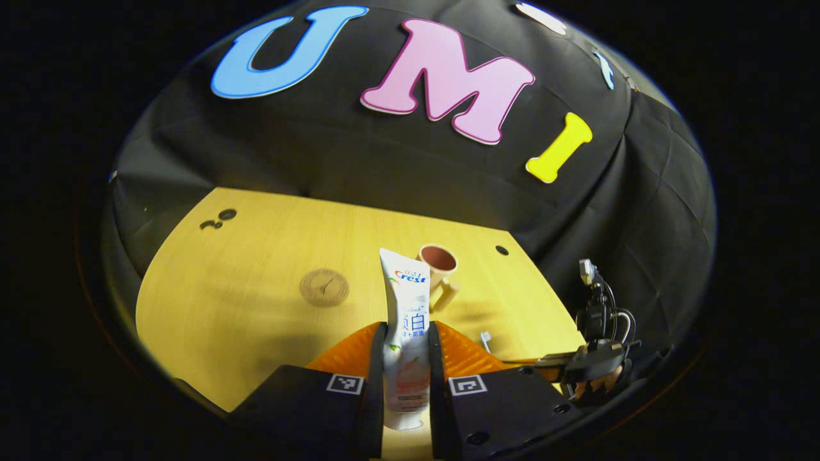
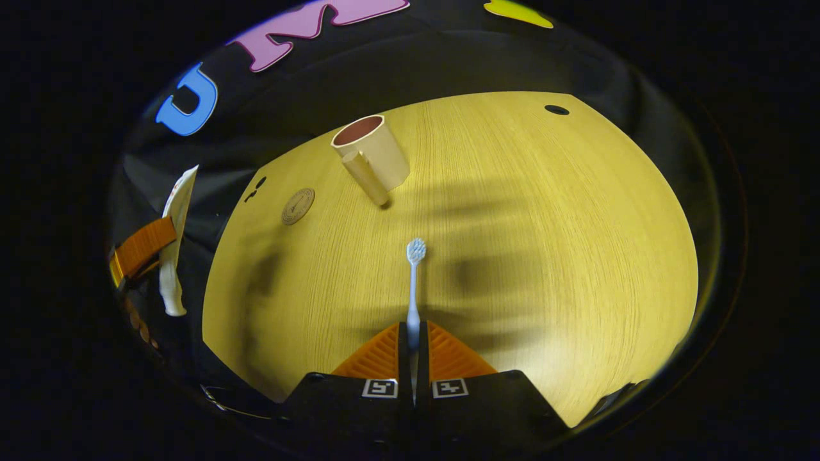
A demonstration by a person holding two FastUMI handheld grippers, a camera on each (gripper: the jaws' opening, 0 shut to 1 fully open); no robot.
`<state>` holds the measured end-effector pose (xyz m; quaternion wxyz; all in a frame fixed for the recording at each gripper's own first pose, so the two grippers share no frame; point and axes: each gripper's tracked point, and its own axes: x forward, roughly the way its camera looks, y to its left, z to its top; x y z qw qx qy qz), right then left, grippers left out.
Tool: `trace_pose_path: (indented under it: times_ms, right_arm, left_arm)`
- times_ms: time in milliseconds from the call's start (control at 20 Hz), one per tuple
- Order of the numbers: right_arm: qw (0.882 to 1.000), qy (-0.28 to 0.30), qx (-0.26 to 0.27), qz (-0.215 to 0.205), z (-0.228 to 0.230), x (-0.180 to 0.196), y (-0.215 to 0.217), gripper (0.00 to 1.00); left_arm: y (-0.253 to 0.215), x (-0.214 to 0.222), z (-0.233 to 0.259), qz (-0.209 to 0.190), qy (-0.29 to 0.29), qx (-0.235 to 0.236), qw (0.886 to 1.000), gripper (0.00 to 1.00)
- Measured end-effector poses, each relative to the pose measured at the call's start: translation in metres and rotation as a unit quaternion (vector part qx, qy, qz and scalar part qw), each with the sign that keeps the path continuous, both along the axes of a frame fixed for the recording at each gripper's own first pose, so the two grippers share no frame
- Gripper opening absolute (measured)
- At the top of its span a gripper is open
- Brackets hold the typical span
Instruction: Put the toothbrush and toothpaste on the desktop into the cup, then pick up the cup and place it on the coaster on the desktop.
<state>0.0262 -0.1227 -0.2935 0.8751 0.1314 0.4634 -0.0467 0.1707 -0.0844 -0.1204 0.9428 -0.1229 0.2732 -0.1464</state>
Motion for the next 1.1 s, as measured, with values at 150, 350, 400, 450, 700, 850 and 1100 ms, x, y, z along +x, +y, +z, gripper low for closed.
trace_pose_path:
  times_ms: [150,350,400,450,700,850,1100]
  right_arm:
    - [1.000,-0.007,0.017,-0.001,0.009,0.007,-0.011,0.05]
    - [0.999,-0.016,0.028,0.015,0.019,0.015,-0.020,0.05]
    - [0.999,-0.018,0.031,0.017,0.021,0.017,-0.022,0.05]
    - [0.999,-0.020,0.034,0.018,0.023,0.017,-0.025,0.05]
    - [0.999,-0.013,0.032,0.027,0.019,0.011,-0.041,0.05]
    - [0.999,-0.010,0.032,0.027,0.015,0.006,-0.049,0.05]
    - [0.999,-0.014,0.034,0.018,0.009,0.003,-0.057,0.05]
  left_arm:
    - [-0.026,0.043,0.020,-0.006,-0.035,-0.005,0.999,0.34]
    - [-0.058,0.099,0.037,-0.010,-0.076,-0.007,0.997,0.33]
    - [-0.065,0.110,0.040,-0.014,-0.086,-0.009,0.996,0.36]
    - [-0.072,0.122,0.041,-0.018,-0.096,-0.010,0.995,0.38]
    - [-0.101,0.178,0.037,-0.027,-0.146,-0.034,0.988,0.34]
    - [-0.107,0.203,0.027,-0.023,-0.163,-0.051,0.985,0.34]
    - [-0.113,0.229,0.014,-0.030,-0.182,-0.072,0.980,0.35]
